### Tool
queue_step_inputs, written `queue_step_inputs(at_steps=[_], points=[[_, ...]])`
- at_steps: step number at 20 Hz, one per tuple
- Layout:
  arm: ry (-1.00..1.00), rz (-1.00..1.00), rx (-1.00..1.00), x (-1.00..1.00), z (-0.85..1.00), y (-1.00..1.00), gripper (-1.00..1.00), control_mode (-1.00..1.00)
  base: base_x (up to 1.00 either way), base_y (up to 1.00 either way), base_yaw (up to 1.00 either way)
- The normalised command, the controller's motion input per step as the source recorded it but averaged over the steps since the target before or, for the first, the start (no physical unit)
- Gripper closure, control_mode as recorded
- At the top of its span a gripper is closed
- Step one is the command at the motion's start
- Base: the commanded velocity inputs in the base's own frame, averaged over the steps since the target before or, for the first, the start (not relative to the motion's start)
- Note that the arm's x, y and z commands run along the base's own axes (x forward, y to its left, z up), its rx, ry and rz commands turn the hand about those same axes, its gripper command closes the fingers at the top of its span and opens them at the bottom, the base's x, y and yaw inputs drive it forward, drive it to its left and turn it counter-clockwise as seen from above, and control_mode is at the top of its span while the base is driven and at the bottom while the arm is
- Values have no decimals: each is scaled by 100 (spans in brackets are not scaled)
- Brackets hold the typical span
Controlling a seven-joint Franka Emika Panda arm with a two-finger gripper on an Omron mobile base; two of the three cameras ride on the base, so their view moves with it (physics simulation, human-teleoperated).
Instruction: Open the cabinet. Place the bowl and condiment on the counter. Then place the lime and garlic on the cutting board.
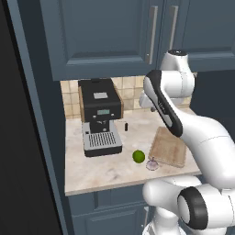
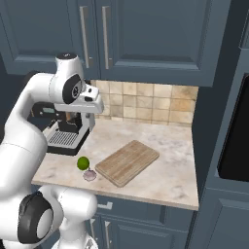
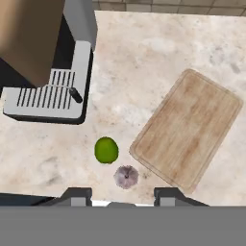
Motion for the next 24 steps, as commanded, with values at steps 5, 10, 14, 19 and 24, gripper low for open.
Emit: queue_step_inputs(at_steps=[5,10,14,19,24], points=[[-11,0,0,-7,19,0,-100,-100,0,0,0],[-15,0,-1,-4,55,13,-100,-100,0,0,0],[-15,0,-1,-9,58,20,-100,-100,0,0,0],[-12,1,0,-29,53,2,-100,-100,0,0,0],[-20,0,0,-36,37,0,-100,-100,0,0,0]])
